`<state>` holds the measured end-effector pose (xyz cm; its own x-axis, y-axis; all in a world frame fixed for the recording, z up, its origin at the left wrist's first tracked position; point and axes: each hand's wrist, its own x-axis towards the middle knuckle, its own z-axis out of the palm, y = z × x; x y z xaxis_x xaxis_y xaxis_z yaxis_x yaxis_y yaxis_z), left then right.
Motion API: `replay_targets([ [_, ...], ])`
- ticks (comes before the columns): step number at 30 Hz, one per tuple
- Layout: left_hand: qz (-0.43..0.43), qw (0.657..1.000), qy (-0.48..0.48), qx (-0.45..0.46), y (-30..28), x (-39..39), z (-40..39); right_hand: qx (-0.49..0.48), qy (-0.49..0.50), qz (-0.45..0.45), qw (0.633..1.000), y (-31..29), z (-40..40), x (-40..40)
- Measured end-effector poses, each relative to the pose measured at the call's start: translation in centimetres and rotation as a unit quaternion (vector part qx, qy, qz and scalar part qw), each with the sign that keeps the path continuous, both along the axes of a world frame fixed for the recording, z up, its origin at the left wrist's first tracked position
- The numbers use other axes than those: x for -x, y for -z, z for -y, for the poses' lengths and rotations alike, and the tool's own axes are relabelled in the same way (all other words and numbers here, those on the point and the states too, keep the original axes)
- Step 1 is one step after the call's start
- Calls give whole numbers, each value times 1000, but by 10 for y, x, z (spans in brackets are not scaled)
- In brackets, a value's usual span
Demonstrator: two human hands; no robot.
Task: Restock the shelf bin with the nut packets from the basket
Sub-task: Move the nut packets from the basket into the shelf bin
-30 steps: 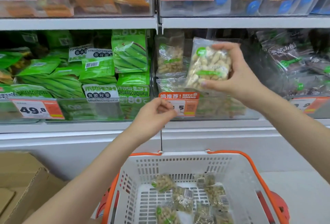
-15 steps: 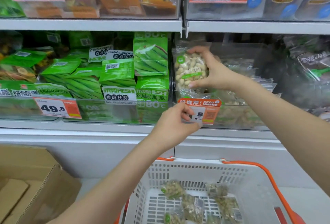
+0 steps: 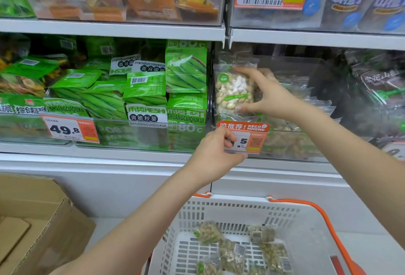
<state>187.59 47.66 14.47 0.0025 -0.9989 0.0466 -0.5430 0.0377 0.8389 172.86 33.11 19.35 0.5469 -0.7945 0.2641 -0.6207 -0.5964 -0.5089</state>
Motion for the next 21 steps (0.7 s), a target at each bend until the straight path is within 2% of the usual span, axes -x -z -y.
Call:
replay_targets([
  [10,0,1000,13,10,4,-10,-8,9,78,-36,996,-7,-17,0],
  [16,-3,1000,20,-20,15,-21,-19,80,132,126,980,6,-78,39],
  [19,20,999,10,-32,29,-20,-25,164,212,182,946,53,-117,60],
  [21,33,998,-3,-44,45,-14,-28,148,263,188,935,97,-143,70],
])
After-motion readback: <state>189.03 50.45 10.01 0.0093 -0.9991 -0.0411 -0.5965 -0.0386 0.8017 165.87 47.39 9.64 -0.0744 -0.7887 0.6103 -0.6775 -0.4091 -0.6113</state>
